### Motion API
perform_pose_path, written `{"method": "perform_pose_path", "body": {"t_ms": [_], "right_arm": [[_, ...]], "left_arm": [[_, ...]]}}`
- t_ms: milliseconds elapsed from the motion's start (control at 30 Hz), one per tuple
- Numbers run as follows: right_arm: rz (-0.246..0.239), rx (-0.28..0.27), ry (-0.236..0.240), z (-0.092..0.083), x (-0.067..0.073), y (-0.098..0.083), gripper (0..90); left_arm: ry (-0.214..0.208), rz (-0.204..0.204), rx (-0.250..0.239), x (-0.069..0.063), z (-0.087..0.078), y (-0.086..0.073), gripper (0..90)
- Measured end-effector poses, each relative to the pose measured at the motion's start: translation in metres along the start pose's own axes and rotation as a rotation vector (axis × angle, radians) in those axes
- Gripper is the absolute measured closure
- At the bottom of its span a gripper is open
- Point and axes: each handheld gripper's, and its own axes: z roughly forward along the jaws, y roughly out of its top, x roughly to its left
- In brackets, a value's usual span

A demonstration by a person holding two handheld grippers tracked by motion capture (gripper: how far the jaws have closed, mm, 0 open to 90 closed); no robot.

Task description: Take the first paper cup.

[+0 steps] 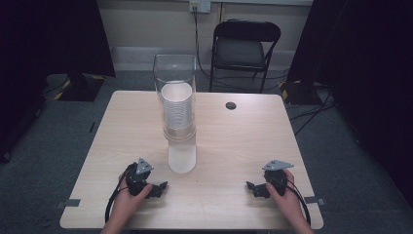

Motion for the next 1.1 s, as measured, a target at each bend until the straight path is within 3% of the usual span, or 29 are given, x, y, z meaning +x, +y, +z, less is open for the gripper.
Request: {"method": "perform_pose_path", "body": {"t_ms": [367, 533, 567, 600, 667, 733, 800, 1033, 1100], "right_arm": [[-0.001, 0.0, 0.002, 0.0, 0.0, 0.0, 0.0], [-0.002, 0.0, 0.001, 0.0, 0.0, 0.0, 0.0], [-0.002, 0.0, 0.001, 0.0, 0.0, 0.0, 0.0], [-0.002, 0.0, 0.001, 0.0, 0.0, 0.0, 0.0], [-0.001, 0.0, 0.001, 0.0, 0.0, 0.0, 0.0], [-0.001, 0.0, -0.002, 0.0, 0.0, 0.0, 0.0], [-0.002, 0.0, -0.002, 0.0, 0.0, 0.0, 0.0], [0.0, 0.0, -0.003, 0.0, 0.0, 0.0, 0.0], [0.0, 0.0, -0.003, 0.0, 0.0, 0.0, 0.0]], "left_arm": [[0.007, 0.012, 0.007, 0.0, -0.001, 0.0, 0.3], [-0.018, 0.039, -0.006, -0.002, -0.001, 0.0, 2.1], [-0.034, 0.024, -0.024, -0.004, 0.0, 0.001, 5.9], [-0.035, 0.038, -0.028, -0.004, 0.0, 0.003, 11.4], [-0.046, 0.019, -0.023, -0.005, 0.001, 0.008, 19.3], [-0.063, -0.001, -0.035, -0.006, 0.002, 0.013, 15.9], [-0.067, 0.01, -0.045, -0.005, 0.0, 0.019, 16.9], [-0.085, -0.017, -0.11, -0.004, -0.005, 0.05, 16.7], [-0.088, -0.026, -0.149, -0.004, -0.006, 0.057, 16.4]]}}
